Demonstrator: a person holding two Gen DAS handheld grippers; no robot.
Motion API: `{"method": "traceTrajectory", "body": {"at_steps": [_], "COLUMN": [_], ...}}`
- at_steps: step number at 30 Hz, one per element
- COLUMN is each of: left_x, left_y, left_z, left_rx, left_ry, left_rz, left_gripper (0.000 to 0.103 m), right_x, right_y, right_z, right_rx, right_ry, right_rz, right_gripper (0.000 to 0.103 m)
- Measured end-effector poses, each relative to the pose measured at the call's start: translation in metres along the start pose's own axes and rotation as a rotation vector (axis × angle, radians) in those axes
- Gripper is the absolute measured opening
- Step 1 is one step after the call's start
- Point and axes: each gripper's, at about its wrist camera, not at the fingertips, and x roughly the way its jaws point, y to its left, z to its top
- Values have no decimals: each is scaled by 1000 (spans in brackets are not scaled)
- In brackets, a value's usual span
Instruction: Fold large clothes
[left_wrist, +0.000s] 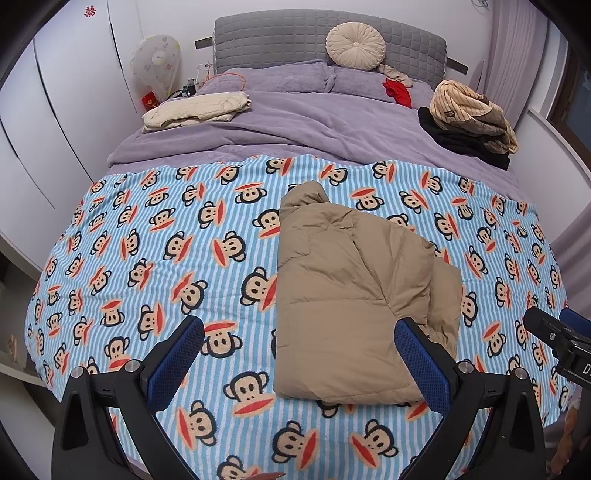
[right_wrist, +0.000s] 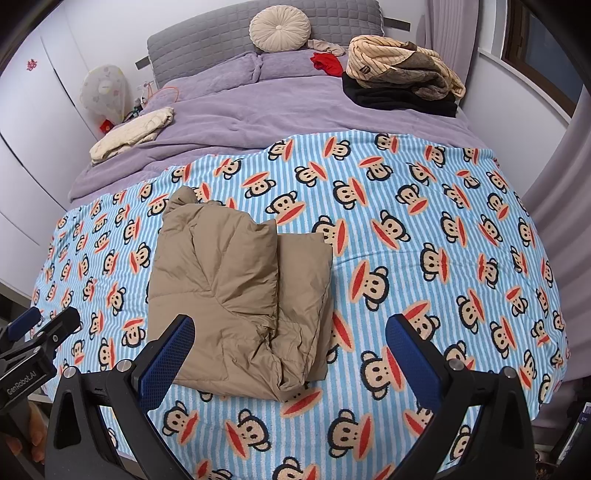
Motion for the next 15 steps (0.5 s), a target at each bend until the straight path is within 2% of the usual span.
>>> {"method": "traceTrajectory", "body": {"at_steps": [15], "left_x": [-1], "left_y": [-1], "left_z": [-1], "left_rx": [-2], "left_ry": [-3], "left_rz": [7], "left_gripper": [103], "right_x": [0], "right_y": [-1], "right_z": [0], "right_rx": [0], "right_ry": [0], "right_rz": [0], "right_gripper": [103]}}
